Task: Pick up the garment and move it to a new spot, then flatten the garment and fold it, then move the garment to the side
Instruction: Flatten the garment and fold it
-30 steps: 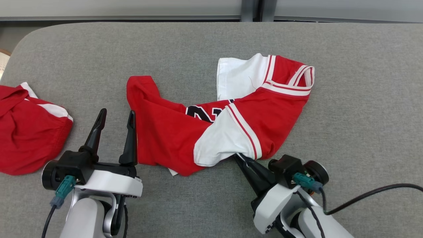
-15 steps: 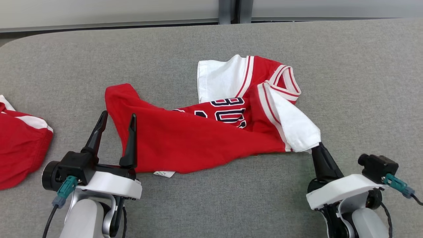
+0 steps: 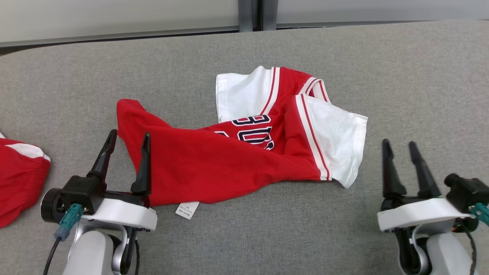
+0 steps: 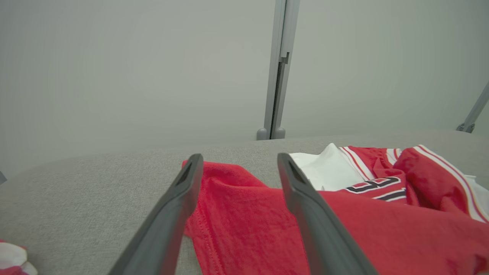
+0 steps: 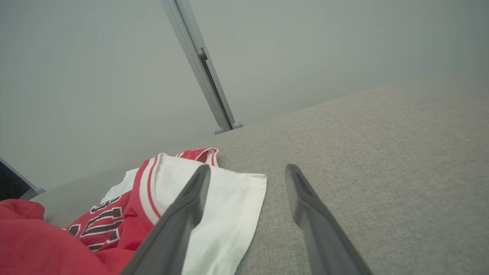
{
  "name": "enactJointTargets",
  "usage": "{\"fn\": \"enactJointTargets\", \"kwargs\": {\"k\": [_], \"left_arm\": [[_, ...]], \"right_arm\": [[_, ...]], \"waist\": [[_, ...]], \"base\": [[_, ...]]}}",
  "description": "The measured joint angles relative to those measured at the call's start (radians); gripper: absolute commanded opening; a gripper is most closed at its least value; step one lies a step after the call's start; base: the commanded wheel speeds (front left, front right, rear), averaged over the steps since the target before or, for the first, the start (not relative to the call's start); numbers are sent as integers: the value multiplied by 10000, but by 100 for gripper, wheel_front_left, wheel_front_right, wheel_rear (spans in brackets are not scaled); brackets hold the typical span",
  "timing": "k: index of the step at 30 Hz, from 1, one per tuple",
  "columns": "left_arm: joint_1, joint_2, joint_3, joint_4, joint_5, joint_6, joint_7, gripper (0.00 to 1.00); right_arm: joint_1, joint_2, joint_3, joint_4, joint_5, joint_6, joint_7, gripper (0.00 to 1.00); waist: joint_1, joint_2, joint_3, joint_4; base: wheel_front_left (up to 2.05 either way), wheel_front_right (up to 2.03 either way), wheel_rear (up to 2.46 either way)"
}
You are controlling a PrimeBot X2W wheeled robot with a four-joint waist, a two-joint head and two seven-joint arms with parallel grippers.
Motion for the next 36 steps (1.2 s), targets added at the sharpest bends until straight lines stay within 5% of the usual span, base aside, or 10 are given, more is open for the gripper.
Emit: {"fn": "enactJointTargets", "kwargs": {"k": [10, 18, 36], "left_arm": [[574, 272, 426, 240, -171, 65, 0, 100], [1338, 343, 345, 405, -178, 96, 50, 100], [1495, 380, 65, 493, -416, 150, 520, 100]], "right_arm": [[255, -535, -516, -1987, -2614, -2, 491, 100], [1202, -466, 299, -2583, -2796, 0, 1116, 100], [1423, -316, 270, -2738, -2771, 0, 1283, 100]], "waist": [[0, 0, -684, -65], [0, 0, -1310, -112], [0, 0, -1445, -60]], "base": [[0, 0, 0], [0, 0, 0], [0, 0, 0]]}}
